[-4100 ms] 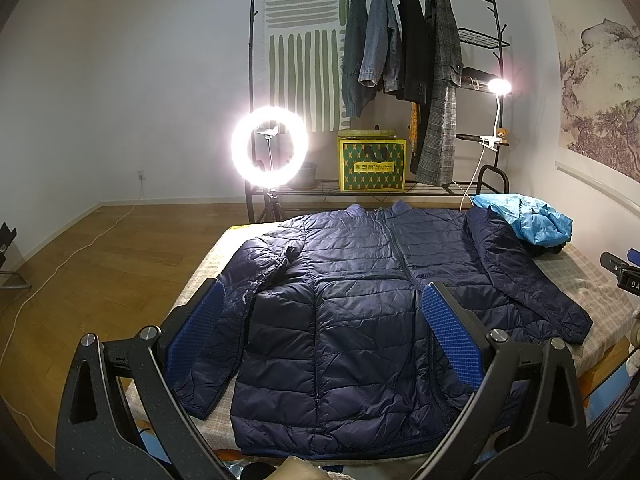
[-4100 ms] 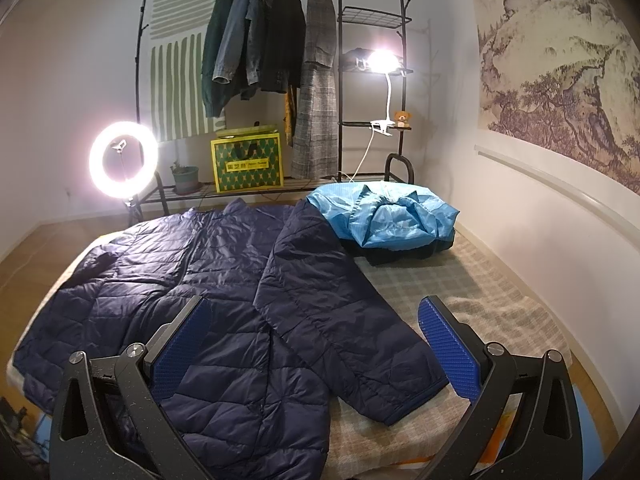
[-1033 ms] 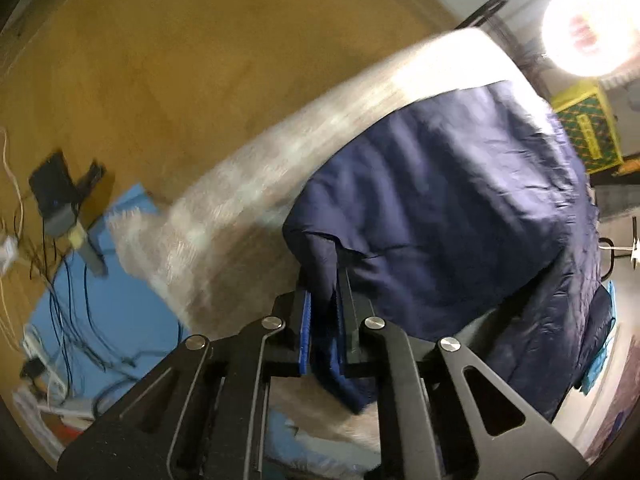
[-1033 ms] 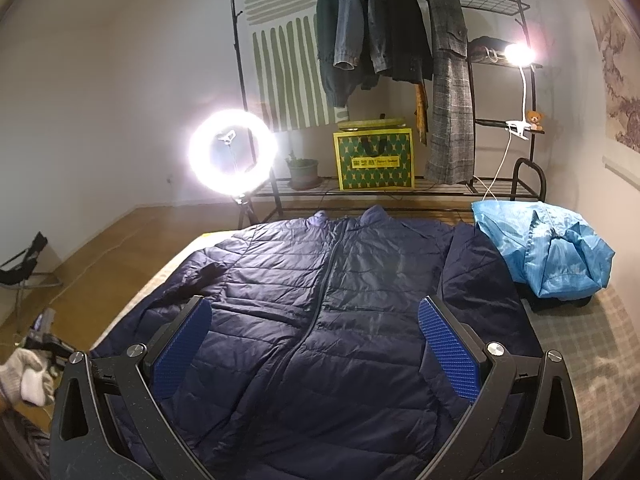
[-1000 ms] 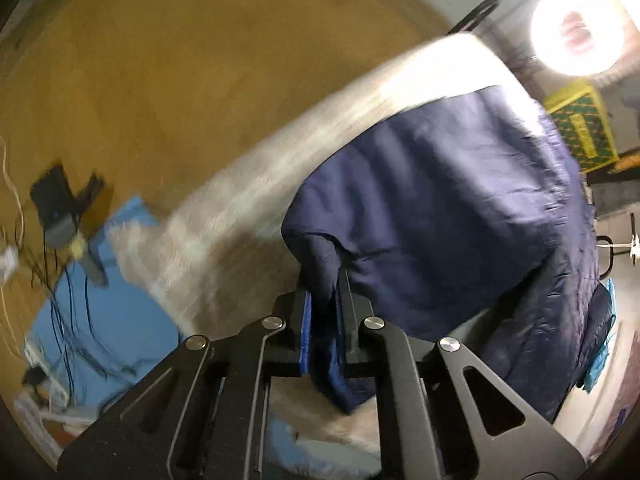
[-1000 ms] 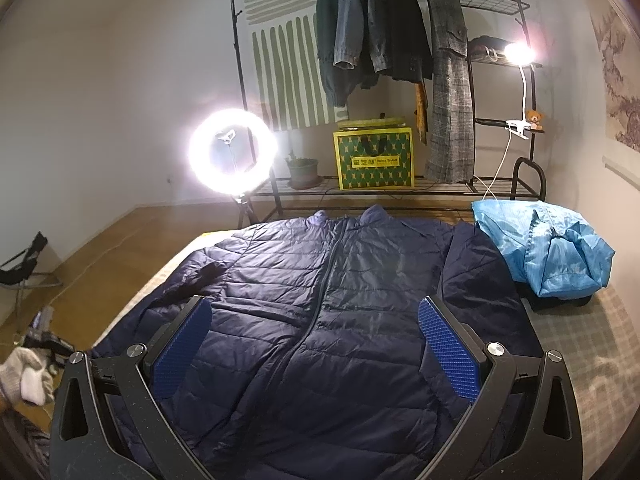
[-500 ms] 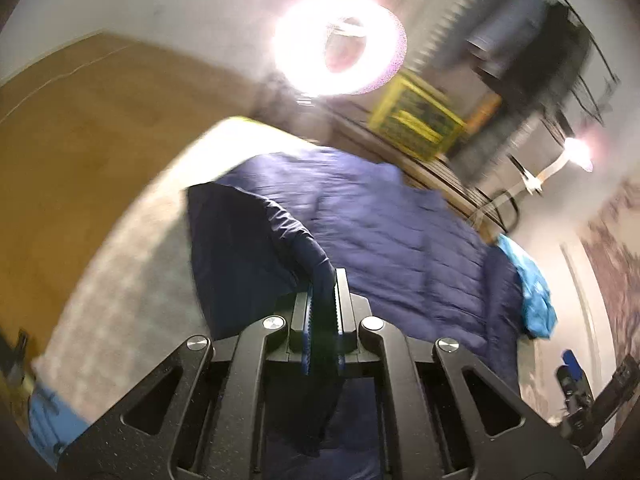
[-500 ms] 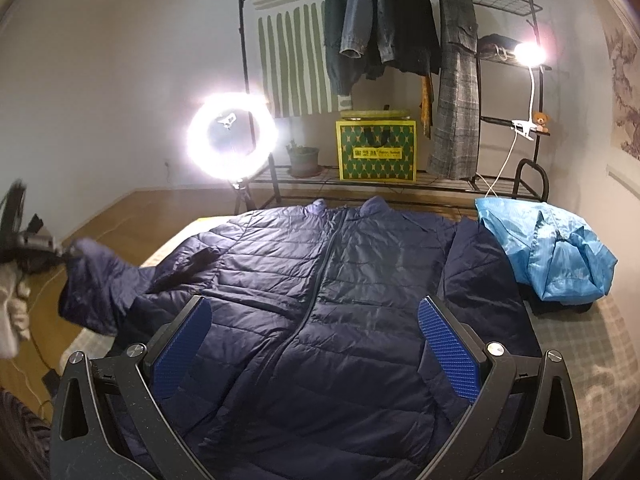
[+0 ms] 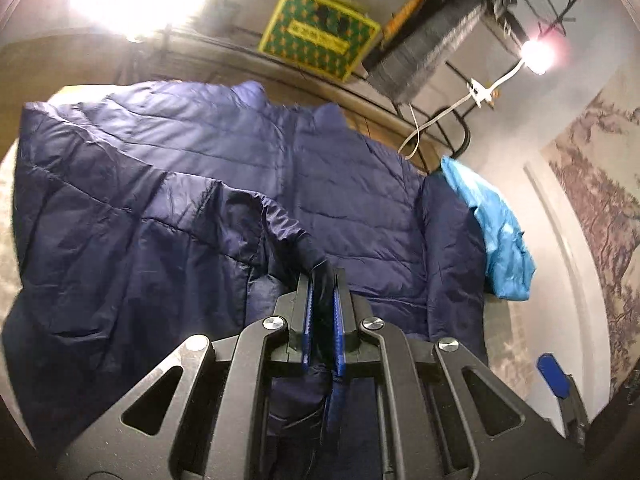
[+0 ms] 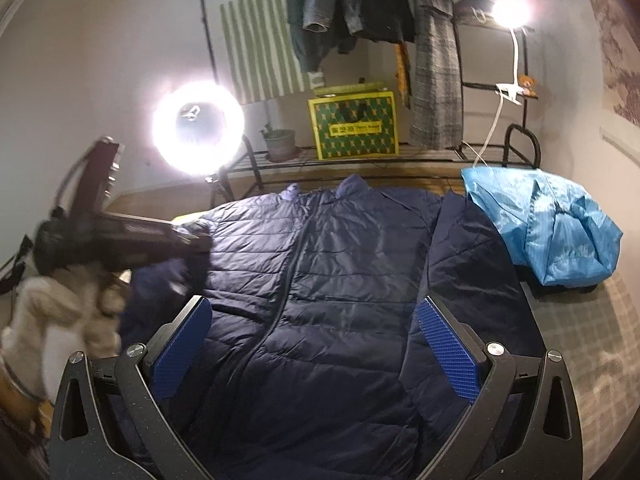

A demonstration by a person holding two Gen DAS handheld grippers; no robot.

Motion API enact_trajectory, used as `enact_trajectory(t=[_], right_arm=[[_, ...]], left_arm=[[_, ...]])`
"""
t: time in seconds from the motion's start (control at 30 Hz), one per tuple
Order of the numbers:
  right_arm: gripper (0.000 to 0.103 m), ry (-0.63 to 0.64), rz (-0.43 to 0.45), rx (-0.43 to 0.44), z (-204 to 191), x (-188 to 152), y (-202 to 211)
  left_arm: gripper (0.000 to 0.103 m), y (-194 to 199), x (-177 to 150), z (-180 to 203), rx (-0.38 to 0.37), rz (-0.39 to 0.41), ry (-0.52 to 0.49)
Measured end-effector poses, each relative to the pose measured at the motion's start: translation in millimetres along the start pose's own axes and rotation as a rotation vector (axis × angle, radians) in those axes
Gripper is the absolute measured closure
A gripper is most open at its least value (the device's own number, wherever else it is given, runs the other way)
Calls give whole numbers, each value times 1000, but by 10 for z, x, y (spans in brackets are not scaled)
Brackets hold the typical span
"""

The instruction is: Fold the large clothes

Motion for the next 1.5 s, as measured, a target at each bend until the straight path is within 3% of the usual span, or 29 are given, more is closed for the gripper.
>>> enact_trajectory(t=[0.13,0.2,0.37,0.47,0.6,0.8,0.87,0.93,0.97,1.0,1.03,1.17,1.37,1.5], right_arm=[[1,-92,-14,-15,237,-11,-72],[2,-157,-32,-8,355,-46,-126],[2,-306,-90,31,526,-174,-347],[2,-358,-127,69,474,-233,-531],[2,-361,-210,85,335,-346,-855],[2,-375,-382,62,219,-666,-1426],[10,-381,-421,63,198,-729,-1586],[45,-373,-459,83,147,-762,-1751],[58,-363,-481,97,111,-768,-1822],[84,-348,-494,111,78,-754,-1876],[95,-333,-500,110,63,-731,-1908],[97,-204,-437,58,122,-361,-1947],[98,-13,-272,-104,477,384,-1848],[98,6,-247,-199,865,516,-1937]], left_arm=[[96,-291,-54,117,-3,-61,-19],[90,-307,-63,149,-14,-72,-24],[51,44,22,76,-48,-55,-44],[50,385,82,-101,-75,-32,13],[50,902,-8,-661,-39,42,198],[50,1166,-246,-1630,86,107,382],[50,1214,-242,-1950,113,118,451],[50,1262,-214,-2146,160,148,466],[50,1293,-188,-2229,182,165,471],[50,1286,-176,-2272,189,171,472],[50,1271,-157,-2310,192,169,474],[50,1185,-139,-2335,203,151,455],[50,1092,-127,-2176,220,138,395],[50,1023,-138,-2080,212,122,379]])
Point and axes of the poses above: each gripper's, at about its wrist camera, not at the fingertips, and y roughly against the way its jaws point, z to its right, x to its top, the point moved 10 cm from there along -y, roughly the way its jaws point, and after that the axes turned 11 degrees about x, right-handed, at the moved point
